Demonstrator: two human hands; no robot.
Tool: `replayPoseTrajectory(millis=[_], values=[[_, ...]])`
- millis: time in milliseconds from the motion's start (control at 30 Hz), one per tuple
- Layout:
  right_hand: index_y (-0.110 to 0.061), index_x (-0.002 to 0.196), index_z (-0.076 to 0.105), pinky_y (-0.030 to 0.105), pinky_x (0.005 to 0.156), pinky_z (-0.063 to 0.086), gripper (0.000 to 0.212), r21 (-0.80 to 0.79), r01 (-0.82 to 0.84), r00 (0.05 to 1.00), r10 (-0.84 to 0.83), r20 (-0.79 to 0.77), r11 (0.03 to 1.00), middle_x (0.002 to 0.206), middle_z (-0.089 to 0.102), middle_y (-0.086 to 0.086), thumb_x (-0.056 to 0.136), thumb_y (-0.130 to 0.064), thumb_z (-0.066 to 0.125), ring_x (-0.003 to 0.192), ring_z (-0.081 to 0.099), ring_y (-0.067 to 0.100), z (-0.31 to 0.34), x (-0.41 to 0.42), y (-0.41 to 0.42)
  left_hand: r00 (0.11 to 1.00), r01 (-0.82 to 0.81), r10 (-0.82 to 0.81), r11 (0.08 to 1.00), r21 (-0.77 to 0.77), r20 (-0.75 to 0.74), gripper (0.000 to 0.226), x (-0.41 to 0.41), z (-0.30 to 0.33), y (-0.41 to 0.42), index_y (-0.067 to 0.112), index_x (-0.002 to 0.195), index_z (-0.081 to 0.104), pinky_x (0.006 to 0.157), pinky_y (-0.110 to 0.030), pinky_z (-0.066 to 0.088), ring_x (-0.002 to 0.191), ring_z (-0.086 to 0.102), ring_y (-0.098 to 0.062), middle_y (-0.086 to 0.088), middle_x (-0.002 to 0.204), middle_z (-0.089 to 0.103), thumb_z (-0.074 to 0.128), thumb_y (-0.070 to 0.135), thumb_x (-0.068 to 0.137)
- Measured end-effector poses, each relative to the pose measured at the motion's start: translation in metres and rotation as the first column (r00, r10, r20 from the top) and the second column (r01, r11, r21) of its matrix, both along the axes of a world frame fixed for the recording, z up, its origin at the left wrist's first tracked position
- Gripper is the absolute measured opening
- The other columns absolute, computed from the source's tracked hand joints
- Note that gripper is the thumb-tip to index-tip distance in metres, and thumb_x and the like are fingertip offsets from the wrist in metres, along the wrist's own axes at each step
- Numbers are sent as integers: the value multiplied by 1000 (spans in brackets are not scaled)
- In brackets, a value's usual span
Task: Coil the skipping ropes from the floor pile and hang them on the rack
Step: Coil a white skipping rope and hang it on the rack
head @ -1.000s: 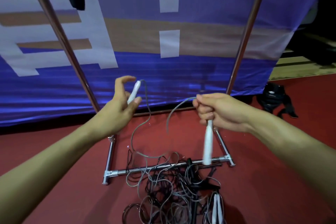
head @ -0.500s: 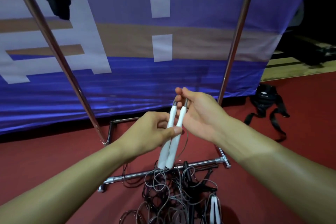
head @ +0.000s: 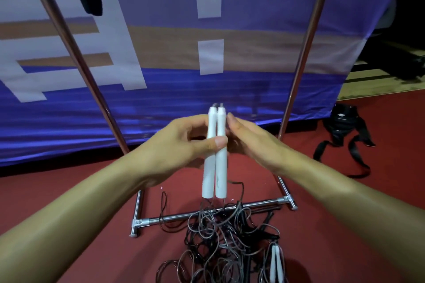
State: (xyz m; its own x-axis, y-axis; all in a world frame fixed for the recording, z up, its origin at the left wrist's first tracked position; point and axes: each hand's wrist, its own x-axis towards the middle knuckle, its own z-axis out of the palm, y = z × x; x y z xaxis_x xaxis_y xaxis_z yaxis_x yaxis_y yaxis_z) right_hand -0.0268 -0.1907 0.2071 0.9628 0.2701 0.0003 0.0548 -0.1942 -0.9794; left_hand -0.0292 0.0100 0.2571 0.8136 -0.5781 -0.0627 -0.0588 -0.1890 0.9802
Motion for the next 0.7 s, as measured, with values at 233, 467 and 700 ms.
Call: replayPoseTrajectory(millis=[233, 467, 700], values=[[-47, 132, 52, 20, 85, 38, 64, -205, -2, 1000, -2, -22, 979, 95, 58, -35, 88, -84, 23, 85, 53, -14, -2, -24, 26, 959, -284, 281, 947, -151, -38, 22, 12, -3, 9, 2, 117, 68, 90, -39, 62, 99, 72, -25, -14, 108, 70, 63, 14, 99], [-27, 137, 40, 22, 65, 50, 36, -384, -36, 991, 82, 104, 922, 92, 69, -11, 107, -46, 44, 68, 62, 1, -7, -37, 40, 940, -336, 311, 916, -222, -140, 21, 14, -12, 8, 2, 116, 66, 79, -32, 62, 97, 74, -25, -15, 110, 64, 64, 13, 98], [-20, 107, 59, 37, 71, 52, 32, -576, -263, 961, 261, -88, 774, 76, 63, -13, 107, -49, 44, 64, 55, 7, 18, -29, 7, 901, -402, 257, 801, 444, 351, 66, 31, -1, 46, 21, 106, 62, 86, -48, 61, 90, 75, -21, -2, 99, 78, 68, 79, 76]])
